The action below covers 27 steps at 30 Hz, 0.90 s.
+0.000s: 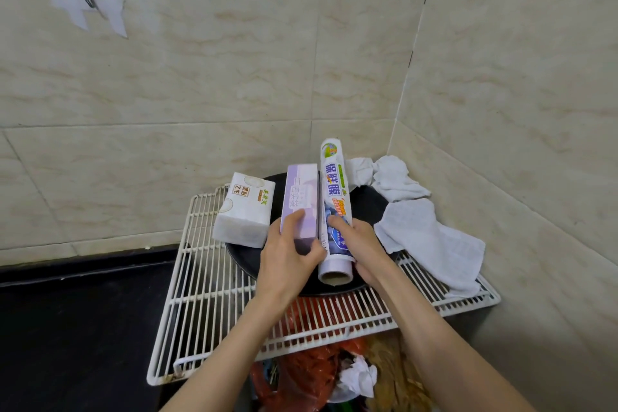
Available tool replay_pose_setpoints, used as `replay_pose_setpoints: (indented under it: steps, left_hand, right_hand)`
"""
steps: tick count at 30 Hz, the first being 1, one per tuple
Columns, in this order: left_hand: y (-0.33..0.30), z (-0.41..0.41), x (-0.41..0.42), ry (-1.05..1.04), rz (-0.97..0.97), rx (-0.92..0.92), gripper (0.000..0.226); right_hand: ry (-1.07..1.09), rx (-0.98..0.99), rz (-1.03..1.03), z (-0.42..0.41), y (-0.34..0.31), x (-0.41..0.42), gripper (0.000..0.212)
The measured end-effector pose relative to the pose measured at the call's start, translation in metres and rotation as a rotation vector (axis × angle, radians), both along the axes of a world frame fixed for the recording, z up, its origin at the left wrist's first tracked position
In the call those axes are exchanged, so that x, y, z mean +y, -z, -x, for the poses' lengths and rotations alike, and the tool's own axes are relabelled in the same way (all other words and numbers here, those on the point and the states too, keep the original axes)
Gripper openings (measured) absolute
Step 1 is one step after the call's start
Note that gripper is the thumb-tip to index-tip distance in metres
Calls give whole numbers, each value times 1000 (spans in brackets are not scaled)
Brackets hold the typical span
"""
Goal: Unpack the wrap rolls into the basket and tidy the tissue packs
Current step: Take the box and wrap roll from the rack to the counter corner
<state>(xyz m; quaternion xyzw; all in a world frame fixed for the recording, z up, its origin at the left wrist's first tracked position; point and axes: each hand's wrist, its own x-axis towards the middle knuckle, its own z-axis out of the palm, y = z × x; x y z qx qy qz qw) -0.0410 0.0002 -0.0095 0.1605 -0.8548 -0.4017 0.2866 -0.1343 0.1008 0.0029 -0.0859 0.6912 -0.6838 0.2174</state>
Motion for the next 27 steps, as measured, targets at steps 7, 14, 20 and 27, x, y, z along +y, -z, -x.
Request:
replay_pose_setpoints:
  steps: [7, 14, 20, 27]
  left_hand:
    - [-43, -36, 19, -5, -210, 216, 48]
    - [-57, -112, -3, -102, -504, 227, 55]
    - [-40, -218, -43, -196, -721, 164, 49]
    - [-16, -393, -111, -417, -831, 238, 57]
  right_hand:
    - [-83, 214, 271, -35, -37, 17, 28]
    - [-332, 382, 230, -104, -48, 2, 33]
    - [-535, 413, 145, -189, -39, -50, 35]
    - [-798, 303, 172, -337, -22, -149, 27]
